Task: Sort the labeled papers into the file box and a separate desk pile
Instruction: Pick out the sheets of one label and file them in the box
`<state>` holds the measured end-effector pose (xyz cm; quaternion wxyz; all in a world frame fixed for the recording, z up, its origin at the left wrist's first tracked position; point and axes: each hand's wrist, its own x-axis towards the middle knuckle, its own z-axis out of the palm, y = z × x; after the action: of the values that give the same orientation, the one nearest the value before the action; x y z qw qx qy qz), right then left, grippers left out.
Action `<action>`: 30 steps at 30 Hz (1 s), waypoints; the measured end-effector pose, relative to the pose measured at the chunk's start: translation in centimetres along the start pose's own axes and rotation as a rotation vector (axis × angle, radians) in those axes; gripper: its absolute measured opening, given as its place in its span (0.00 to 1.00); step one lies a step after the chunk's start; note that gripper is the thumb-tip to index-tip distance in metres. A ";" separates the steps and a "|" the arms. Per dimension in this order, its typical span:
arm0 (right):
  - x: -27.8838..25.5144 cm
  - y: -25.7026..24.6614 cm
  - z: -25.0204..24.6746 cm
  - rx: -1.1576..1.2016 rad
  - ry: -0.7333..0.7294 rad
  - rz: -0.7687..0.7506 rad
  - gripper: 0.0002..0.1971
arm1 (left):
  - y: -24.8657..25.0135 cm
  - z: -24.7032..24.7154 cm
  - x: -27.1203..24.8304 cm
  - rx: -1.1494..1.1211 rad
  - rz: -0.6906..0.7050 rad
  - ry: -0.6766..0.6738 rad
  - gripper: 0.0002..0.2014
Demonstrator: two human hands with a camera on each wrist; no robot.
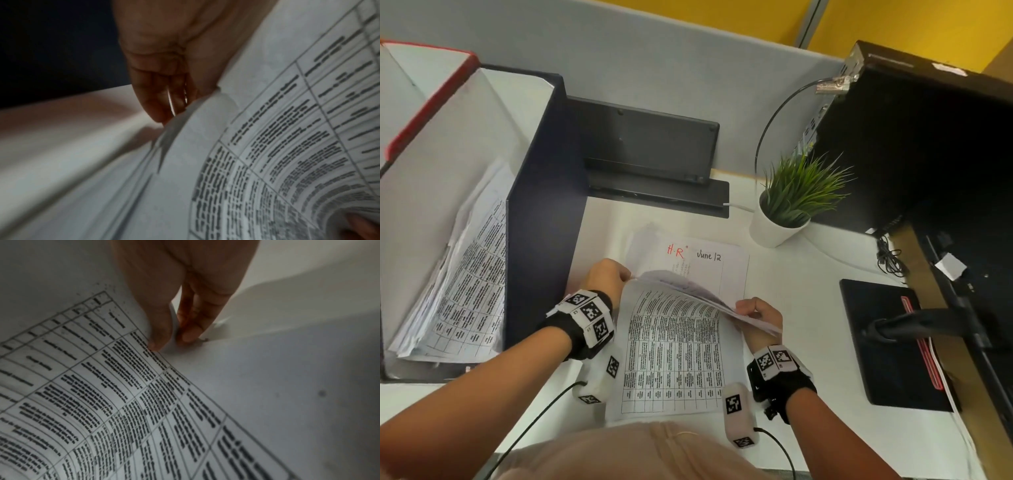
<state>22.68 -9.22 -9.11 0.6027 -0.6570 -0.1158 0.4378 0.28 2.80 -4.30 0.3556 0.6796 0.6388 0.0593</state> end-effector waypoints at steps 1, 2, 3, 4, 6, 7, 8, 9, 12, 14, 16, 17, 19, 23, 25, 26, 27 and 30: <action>0.3 -0.1 0.0 0.125 -0.005 0.116 0.21 | -0.2 0.2 -0.3 -0.050 0.046 0.051 0.07; 0.4 -0.3 -0.1 0.192 -0.013 0.191 0.23 | -0.4 0.3 -0.6 -0.135 0.088 0.109 0.08; 0.4 -0.5 -0.1 0.203 -0.023 0.221 0.24 | -0.5 0.5 -0.8 -0.247 0.132 0.149 0.09; 0.4 -0.7 0.0 0.207 -0.024 0.224 0.24 | -0.5 0.5 -1.0 -0.364 0.169 0.155 0.09; 0.2 -0.5 0.0 0.218 -0.030 0.181 0.27 | -0.4 0.5 -1.4 -0.529 0.188 0.109 0.10; 0.1 -0.4 -0.1 0.191 -0.025 0.157 0.28 | -0.4 0.5 -1.5 -0.571 0.175 0.090 0.11; 0.0 -0.3 -0.1 0.157 -0.014 0.143 0.28 | -0.5 0.5 -1.5 -0.602 0.155 0.072 0.12; 0.0 0.0 -0.2 0.106 -0.001 0.113 0.27 | -0.6 0.5 -1.5 -0.634 0.131 0.048 0.13; -0.3 0.1 0.1 -0.275 0.075 -0.061 0.14 | -0.6 0.4 -1.3 -0.763 0.045 -0.051 0.15; -0.3 0.4 0.1 -0.388 0.078 -0.157 0.20 | -0.5 0.3 -1.3 -0.834 0.005 -0.094 0.16; -0.3 0.1 -0.1 -0.397 0.037 -0.189 0.24 | -0.4 0.2 -1.3 -0.886 -0.022 -0.117 0.16; -0.3 -0.2 0.1 -0.432 0.033 -0.178 0.19 | -0.4 0.2 -1.3 -0.903 -0.033 -0.130 0.15; -0.2 -0.7 0.5 -0.603 0.055 -0.165 0.12 | -0.1 0.1 -1.2 -0.902 -0.045 -0.158 0.13; -0.1 -1.7 1.5 -0.572 0.059 -0.234 0.09 | 0.3 -0.1 -1.1 -0.950 -0.071 -0.231 0.20; -0.3 -2.3 1.9 -0.448 0.063 -0.224 0.13 | 0.4 0.0 -1.3 -0.865 -0.019 -0.251 0.22; -0.5 -2.6 2.1 -0.418 0.069 -0.233 0.16 | 0.4 0.1 -1.5 -0.776 0.034 -0.227 0.23; -0.7 -2.9 2.4 -0.400 0.074 -0.260 0.16 | 0.4 0.2 -1.7 -0.671 0.094 -0.183 0.22; -1.5 -4.1 3.3 -0.312 0.085 -0.377 0.12 | 0.8 0.4 -2.2 -0.501 0.226 -0.035 0.15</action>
<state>21.01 -6.95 -4.40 0.5691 -0.7269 -0.2771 0.2663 0.73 0.70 -3.35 0.5148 0.6383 0.5183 0.2427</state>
